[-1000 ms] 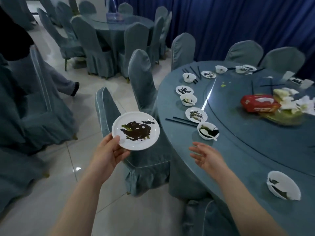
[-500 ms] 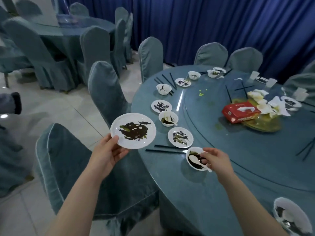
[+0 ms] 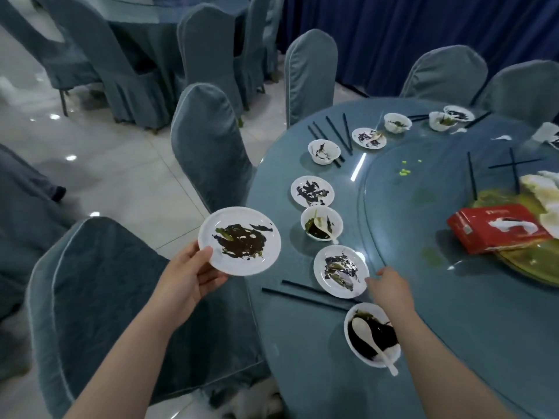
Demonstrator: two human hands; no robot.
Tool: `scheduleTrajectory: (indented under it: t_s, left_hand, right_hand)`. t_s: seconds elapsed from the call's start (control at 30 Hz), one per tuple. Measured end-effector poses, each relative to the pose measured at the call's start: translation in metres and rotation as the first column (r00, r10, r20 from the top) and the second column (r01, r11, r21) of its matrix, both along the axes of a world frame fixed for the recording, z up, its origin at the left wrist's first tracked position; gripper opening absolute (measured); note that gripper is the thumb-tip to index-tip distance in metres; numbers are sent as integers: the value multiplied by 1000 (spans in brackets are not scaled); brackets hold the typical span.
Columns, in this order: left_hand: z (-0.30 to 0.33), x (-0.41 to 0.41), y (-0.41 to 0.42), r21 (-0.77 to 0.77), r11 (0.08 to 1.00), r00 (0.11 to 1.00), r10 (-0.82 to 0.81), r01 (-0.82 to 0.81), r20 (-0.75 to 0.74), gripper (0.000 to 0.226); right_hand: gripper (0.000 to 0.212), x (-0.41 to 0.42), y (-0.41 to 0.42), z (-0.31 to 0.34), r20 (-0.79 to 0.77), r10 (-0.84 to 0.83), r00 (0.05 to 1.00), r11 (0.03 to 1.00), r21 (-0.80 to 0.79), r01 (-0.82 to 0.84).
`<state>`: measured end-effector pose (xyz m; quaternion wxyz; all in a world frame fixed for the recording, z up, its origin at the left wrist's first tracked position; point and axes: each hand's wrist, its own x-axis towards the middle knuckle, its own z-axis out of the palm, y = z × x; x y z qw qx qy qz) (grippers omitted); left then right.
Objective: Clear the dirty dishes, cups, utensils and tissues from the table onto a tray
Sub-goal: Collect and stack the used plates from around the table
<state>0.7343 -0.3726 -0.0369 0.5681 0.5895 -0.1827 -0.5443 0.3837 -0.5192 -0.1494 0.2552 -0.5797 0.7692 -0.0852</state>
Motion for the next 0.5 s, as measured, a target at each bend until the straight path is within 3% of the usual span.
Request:
scheduleTrajectory:
  t_s: [0.13, 0.27, 0.37, 0.5]
  left_hand:
    - [-7, -1, 1, 47, 997, 998, 65, -66, 15, 24]
    - [-10, -1, 8, 59, 990, 991, 131, -131, 7, 23]
    - [-11, 2, 15, 46, 988, 989, 149, -149, 5, 25]
    - [-7, 8, 25, 16, 985, 985, 173, -173, -9, 27]
  right_hand:
    - [49, 7, -21, -21, 14, 11, 1000, 996, 85, -12]
    - [22, 16, -27, -26, 113, 26, 993, 993, 114, -39]
    - [11, 24, -24, -16, 279, -53, 959, 991, 131, 17]
    - [16, 42, 1, 8, 510, -174, 842, 973, 218, 69]
